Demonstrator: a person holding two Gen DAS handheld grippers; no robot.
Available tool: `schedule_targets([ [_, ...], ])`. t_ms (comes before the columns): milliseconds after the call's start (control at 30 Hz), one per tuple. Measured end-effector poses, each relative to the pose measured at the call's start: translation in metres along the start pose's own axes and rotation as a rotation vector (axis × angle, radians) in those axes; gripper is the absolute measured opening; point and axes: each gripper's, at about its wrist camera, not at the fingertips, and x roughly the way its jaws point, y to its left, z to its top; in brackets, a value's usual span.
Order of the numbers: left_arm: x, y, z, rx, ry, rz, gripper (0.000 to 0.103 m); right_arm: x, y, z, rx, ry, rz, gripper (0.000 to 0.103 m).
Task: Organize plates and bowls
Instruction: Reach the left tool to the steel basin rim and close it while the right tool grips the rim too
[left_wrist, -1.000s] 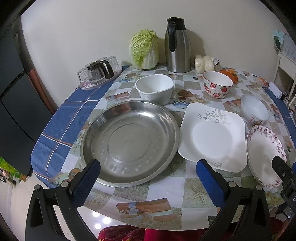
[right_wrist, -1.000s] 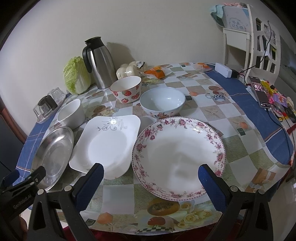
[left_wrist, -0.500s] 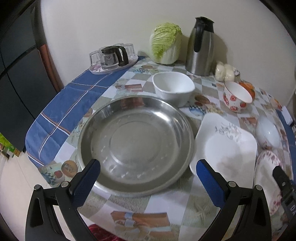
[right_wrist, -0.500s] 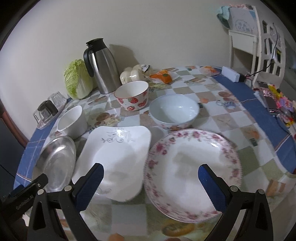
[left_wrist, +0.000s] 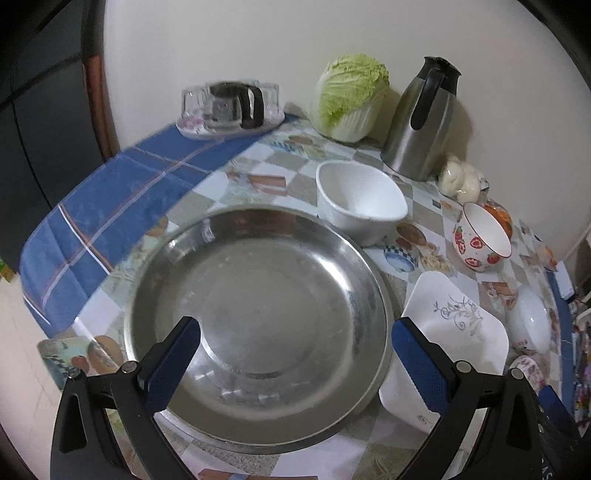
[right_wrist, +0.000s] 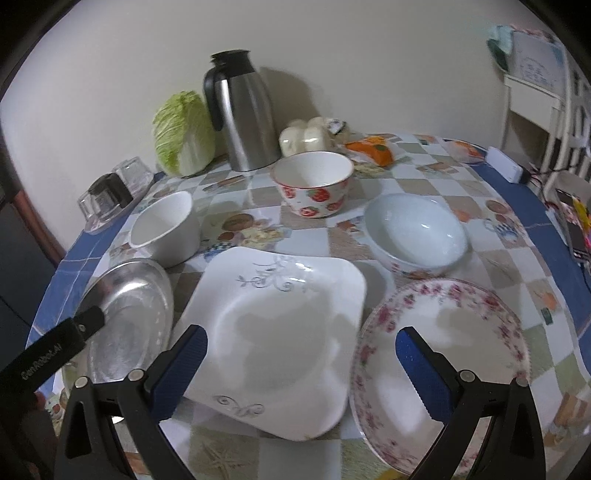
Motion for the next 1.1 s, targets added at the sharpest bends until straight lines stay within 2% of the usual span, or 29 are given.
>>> schedule_targets([
  [167, 0.004, 0.031, 0.002, -0.073, 0.03, -0.03, 0.103, 0.005, 0.02, -0.002, -0.055, 0.003, 0.035, 0.103],
  [433, 0.017, 0.087, -0.002, -0.198, 0.043, 0.047, 0.103, 0.019, 0.058, -0.012, -0.105, 0.035, 0.158, 0.102],
  [533, 0.026, 0.104, -0.003, -0.238, 0.071, 0.061, 0.102, 0.023, 0.072, -0.015, -0.137, 0.026, 0.182, 0.098],
  [633, 0.034, 0.114, -0.004, -0.264, 0.091, 0.065, 0.093, 0.033, 0.083, -0.017, -0.153, 0.035, 0.202, 0.093],
  [700, 0.038, 0.118, -0.004, -0.266, 0.096, 0.071, 0.082, 0.04, 0.086, -0.017, -0.15, 0.053, 0.217, 0.085],
  [767, 0.041, 0.122, -0.004, -0.268, 0.102, 0.069, 0.076, 0.047, 0.09, -0.015, -0.145, 0.064, 0.23, 0.082],
  [967, 0.05, 0.128, -0.001, -0.301, 0.141, 0.04, 0.057, 0.066, 0.097, -0.005, -0.124, 0.109, 0.3, 0.058],
  [1100, 0.054, 0.129, 0.004, -0.289, 0.149, 0.063, 0.043, 0.081, 0.099, 0.002, -0.103, 0.134, 0.325, 0.042],
])
